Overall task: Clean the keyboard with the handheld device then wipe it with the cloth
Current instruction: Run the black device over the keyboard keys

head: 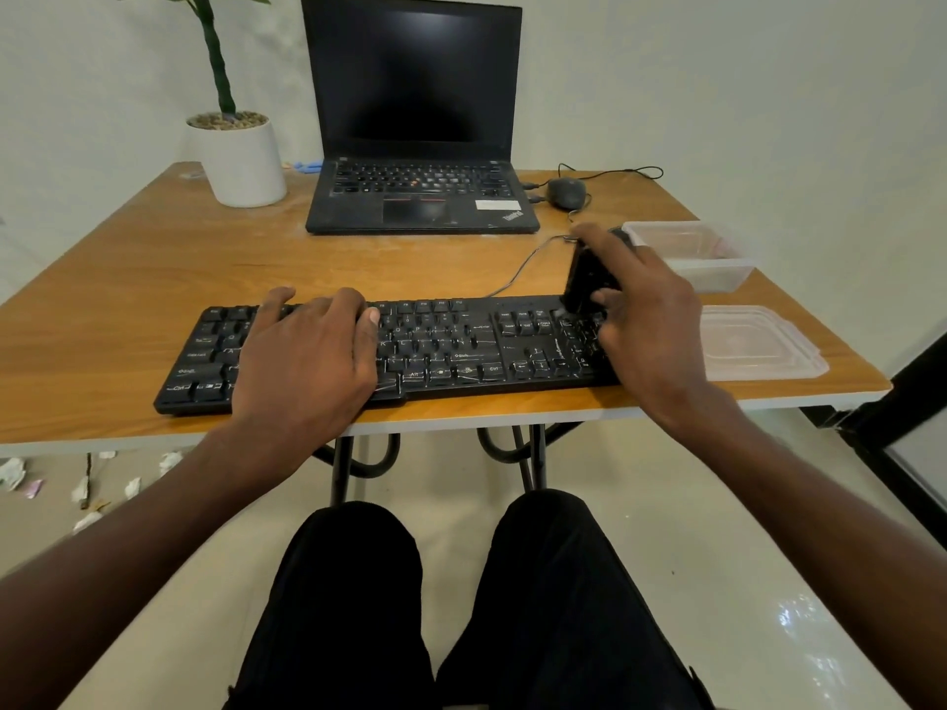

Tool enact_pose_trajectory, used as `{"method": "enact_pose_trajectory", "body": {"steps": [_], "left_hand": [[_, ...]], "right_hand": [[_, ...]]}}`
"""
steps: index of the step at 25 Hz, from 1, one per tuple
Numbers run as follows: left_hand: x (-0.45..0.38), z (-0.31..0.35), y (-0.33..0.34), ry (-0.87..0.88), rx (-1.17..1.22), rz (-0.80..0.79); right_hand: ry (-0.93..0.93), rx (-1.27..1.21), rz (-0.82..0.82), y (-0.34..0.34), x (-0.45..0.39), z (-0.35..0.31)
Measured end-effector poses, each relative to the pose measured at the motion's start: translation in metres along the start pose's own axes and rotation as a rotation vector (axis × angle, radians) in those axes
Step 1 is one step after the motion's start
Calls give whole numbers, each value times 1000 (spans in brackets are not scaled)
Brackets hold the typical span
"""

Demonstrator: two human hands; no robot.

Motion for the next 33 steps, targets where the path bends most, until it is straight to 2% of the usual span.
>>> {"method": "enact_pose_trajectory", "body": {"steps": [3, 5, 7, 10, 13, 16, 19, 23, 24, 26, 27, 29, 31, 33], "left_hand": [[0, 0, 1, 0, -14, -5], [-1, 0, 1, 1, -10, -7], [0, -1, 0, -1, -5, 3], [0, -2, 0, 4, -10, 3], [0, 0, 0, 6, -5, 1], [1, -1, 1, 2, 3, 0], [0, 1, 0, 8, 3, 5], [0, -2, 1, 9, -9, -2], [0, -1, 0, 8, -7, -1], [1, 0, 0, 10, -12, 10], [1, 0, 1, 12, -15, 14], [0, -1, 2, 9, -16, 9], [-1, -2, 2, 0, -21, -1], [0, -2, 2, -1, -18, 5]], "right_hand": [[18, -9, 82, -2, 0, 2], [-50, -28, -19, 5, 0, -4], [-12, -45, -137, 3, -10, -3], [5, -21, -95, -5, -16, 0], [-12, -29, -140, 0, -8, -2], [26, 123, -51, -6, -18, 4], [-17, 10, -63, -1, -11, 0], [53, 228, 46, -6, -21, 12], [77, 171, 59, -5, -20, 12], [61, 23, -21, 3, -15, 4], [49, 24, -70, 6, -14, 0], [45, 193, -142, 4, -19, -6], [63, 353, -75, -7, -26, -12], [41, 277, -36, -9, -23, -19]]}}
Point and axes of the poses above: each hand's wrist, its own x-axis away from the middle knuckle, its own y-axis out of the palm, z = x × y, the point moved 6 cm from there along -x, towards the middle knuckle, and after that the axes turned 12 degrees about y, right-handed, at the moved point
